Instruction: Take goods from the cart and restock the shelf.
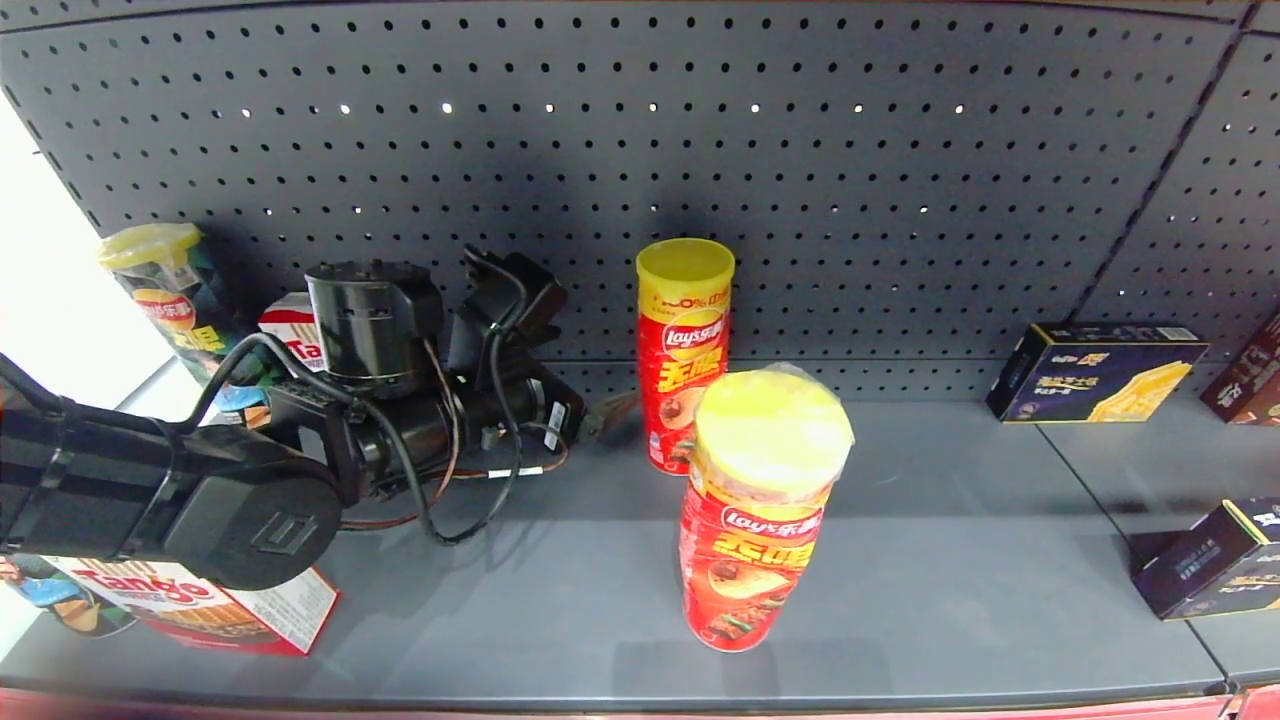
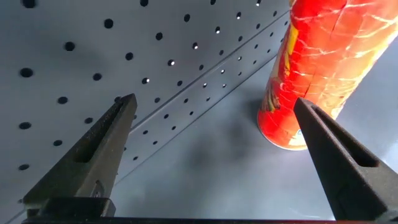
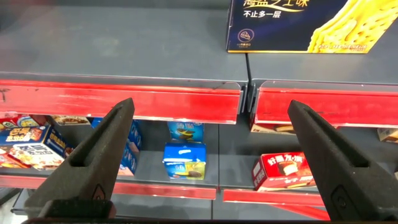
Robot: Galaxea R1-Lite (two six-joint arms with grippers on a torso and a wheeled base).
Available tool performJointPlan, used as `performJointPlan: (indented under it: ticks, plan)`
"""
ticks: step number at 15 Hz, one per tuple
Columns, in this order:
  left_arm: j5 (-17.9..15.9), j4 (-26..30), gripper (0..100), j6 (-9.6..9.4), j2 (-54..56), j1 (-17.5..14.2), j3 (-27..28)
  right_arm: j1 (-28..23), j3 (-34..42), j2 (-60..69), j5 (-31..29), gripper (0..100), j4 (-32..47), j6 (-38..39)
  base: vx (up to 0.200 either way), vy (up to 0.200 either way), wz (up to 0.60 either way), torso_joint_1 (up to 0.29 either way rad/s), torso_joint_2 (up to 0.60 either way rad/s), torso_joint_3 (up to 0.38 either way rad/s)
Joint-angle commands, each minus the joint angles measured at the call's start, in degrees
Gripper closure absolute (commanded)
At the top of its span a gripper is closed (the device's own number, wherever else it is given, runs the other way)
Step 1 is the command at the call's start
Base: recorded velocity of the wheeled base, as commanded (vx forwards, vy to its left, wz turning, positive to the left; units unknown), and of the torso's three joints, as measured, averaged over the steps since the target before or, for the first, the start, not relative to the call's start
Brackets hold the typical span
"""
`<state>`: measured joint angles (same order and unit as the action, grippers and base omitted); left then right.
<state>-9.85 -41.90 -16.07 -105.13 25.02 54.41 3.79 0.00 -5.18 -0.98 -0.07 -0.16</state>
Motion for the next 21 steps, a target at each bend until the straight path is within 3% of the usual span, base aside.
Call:
performJointPlan:
  ticks: [1,21]
  plan:
    - [0.01,-0.02,0,-0.02,-1.39,0.56,0.79,-0.01,0.00,-0.09,0.01,0,-0.01,-0.02,0.000,0.000,0.00,0.000,0.00,0.000]
    - [0.01,0.15,0,0.07,1.16,1.70,0.44,-0.01,0.00,-0.09,0.01,0,-0.01,-0.02,0.000,0.000,0.00,0.000,0.00,0.000]
